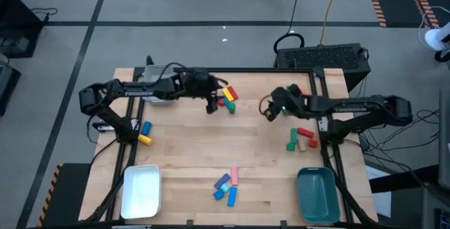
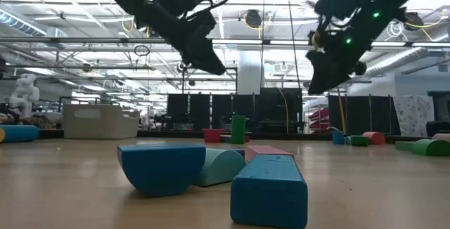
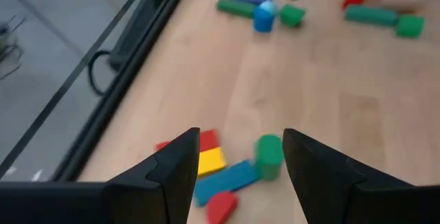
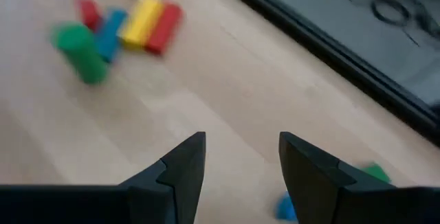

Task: Sort blocks by size
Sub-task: Put the blue half-circle block into the gray bin

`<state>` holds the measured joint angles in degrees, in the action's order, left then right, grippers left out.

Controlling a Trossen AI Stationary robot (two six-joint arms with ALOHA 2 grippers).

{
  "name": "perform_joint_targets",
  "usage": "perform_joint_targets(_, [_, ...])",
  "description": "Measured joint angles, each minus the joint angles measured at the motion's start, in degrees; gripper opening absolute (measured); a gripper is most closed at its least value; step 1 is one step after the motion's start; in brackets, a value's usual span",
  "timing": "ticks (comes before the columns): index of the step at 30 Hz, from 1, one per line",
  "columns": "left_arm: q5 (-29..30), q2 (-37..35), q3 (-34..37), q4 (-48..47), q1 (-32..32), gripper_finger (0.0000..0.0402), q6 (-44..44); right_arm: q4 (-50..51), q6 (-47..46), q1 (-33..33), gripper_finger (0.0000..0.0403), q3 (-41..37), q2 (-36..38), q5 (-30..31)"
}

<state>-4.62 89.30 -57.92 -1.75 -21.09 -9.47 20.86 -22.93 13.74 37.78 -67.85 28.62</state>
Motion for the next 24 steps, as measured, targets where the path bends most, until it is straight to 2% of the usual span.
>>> perform_joint_targets(9, [-0.5,0.0,9.8,10.8,2.4,0.0211,4.5,3.2,6.1,11.0,0.0169,1.3,-7.5,-15.8])
perform_joint_targets(12, [-0.2,0.0,11.1,12.7,3.4,0.0211,6.5,7.0,5.8,13.9,0.0169,3.7,-9.5,-16.4])
perform_joint_targets(17, [4.4,0.0,11.9,13.4,4.9,0.0211,9.7,13.0,6.5,17.4,0.0169,8.3,-12.1,-16.4])
perform_joint_targets(19, [4.8,0.0,12.3,13.3,5.6,0.0211,10.0,16.0,11.6,17.8,0.0169,10.0,-12.8,-16.4])
perform_joint_targets(24, [4.8,0.0,12.6,12.7,8.0,0.0211,7.6,21.7,36.7,17.7,0.0175,13.8,-14.0,-14.8])
